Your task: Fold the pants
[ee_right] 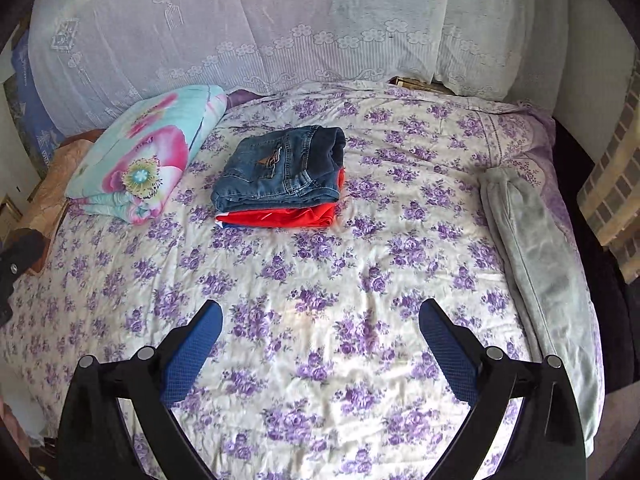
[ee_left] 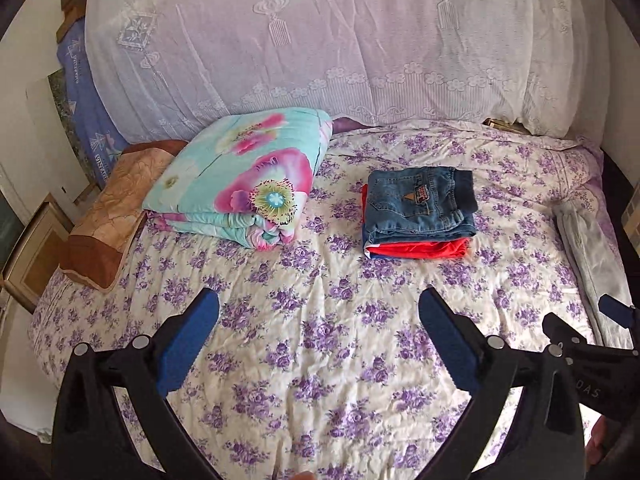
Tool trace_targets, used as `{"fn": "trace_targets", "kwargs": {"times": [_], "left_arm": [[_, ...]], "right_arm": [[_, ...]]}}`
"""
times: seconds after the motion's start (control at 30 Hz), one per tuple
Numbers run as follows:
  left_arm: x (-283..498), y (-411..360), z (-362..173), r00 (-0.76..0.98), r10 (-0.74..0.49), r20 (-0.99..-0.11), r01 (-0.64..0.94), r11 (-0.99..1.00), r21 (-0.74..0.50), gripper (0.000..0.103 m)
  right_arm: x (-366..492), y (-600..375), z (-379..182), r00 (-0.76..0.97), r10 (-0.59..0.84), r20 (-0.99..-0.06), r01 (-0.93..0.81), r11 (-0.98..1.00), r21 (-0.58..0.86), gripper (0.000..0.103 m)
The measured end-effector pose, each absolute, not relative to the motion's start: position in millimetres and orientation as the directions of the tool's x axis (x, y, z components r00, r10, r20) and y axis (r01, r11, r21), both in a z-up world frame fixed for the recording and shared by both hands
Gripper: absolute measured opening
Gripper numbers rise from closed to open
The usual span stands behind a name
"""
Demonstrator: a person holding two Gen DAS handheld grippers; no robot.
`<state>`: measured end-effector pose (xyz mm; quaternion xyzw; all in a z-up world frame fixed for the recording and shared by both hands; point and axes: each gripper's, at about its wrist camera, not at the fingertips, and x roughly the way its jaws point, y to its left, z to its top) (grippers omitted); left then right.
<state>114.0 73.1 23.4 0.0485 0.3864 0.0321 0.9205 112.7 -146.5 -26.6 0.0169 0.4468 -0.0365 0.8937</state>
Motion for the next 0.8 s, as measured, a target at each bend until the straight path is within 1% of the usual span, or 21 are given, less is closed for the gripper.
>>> {"fn": "trace_targets", "kwargs": {"times": [0.13,0.33,0.8], "left_arm": [[82.6,66.2,34.6,0.712,0.064,-0.699,0.012,0.995,0.104,0.098],[54.1,60.0,43.1,0.724,0.027,-0.689,0.049,0.995,0.091,0.098],[35.4,72.3,47.3,0.725,0.048,-0.688,0.013,0.996,0.084,0.098]], "right_arm": [[74.2,-152.7,-4.2,0.626,-0.051,-0.778,0.098,0.995,0.013,0.099],[37.6,-158.0,3.7,0.646,-0.050,-0.761,0.112,0.993,0.029,0.099],[18.7,-138.8,7.1,0.668,-0.009,-0.744,0.066,0.997,0.048,0.099]]}}
